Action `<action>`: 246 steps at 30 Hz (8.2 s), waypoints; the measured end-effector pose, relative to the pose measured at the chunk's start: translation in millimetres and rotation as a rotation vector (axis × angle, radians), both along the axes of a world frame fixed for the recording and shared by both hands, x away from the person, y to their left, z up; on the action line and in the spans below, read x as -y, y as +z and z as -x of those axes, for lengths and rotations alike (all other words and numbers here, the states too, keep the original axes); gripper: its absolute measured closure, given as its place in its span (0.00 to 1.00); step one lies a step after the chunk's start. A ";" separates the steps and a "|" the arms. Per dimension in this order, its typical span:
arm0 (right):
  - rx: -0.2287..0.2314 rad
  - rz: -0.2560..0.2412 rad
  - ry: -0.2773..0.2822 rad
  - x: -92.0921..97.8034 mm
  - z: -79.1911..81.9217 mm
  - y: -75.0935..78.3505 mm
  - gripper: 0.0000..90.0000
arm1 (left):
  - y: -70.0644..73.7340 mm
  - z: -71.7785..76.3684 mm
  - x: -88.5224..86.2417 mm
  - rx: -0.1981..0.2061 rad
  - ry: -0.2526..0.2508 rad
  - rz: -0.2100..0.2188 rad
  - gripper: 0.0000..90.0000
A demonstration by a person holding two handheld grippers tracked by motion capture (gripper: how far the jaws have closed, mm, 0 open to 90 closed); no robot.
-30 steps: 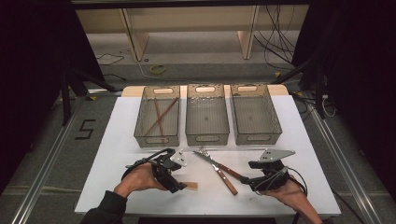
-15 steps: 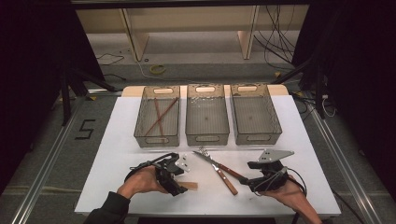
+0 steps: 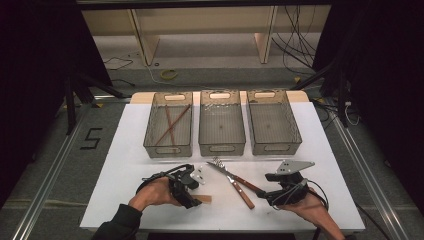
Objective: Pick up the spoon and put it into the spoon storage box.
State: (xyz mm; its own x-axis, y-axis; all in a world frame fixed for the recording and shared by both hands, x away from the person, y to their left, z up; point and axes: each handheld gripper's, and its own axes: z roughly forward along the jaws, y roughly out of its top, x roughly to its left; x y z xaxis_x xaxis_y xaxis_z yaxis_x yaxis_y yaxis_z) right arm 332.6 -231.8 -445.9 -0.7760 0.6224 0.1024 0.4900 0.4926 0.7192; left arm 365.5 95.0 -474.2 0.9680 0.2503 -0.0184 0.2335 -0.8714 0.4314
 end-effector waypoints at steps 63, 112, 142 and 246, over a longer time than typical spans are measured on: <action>0.004 -0.014 -0.012 -2.9 -0.7 0.1 0.36 | 70.5 -48.7 -34.7 0.093 0.384 0.370 0.85; 0.003 -0.021 -0.007 -1.1 -2.2 -0.9 0.36 | 94.8 -147.7 12.2 0.126 0.574 0.508 0.85; 0.003 -0.025 0.001 -1.5 -1.9 -0.4 0.35 | 67.8 -164.0 35.1 0.103 0.658 0.553 0.83; -0.235 0.277 0.068 -60.0 -62.4 -9.7 0.43 | 19.6 24.5 -91.7 0.157 0.534 0.679 0.19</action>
State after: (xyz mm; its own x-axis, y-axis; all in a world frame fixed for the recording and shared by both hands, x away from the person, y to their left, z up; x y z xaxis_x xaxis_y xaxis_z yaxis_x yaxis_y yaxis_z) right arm 395.0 -171.8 -455.6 -0.7915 0.5997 0.1175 0.5858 0.6898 0.4255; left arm 341.0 186.7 -454.6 0.7287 0.6538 -0.2041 0.4311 -0.2063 0.8784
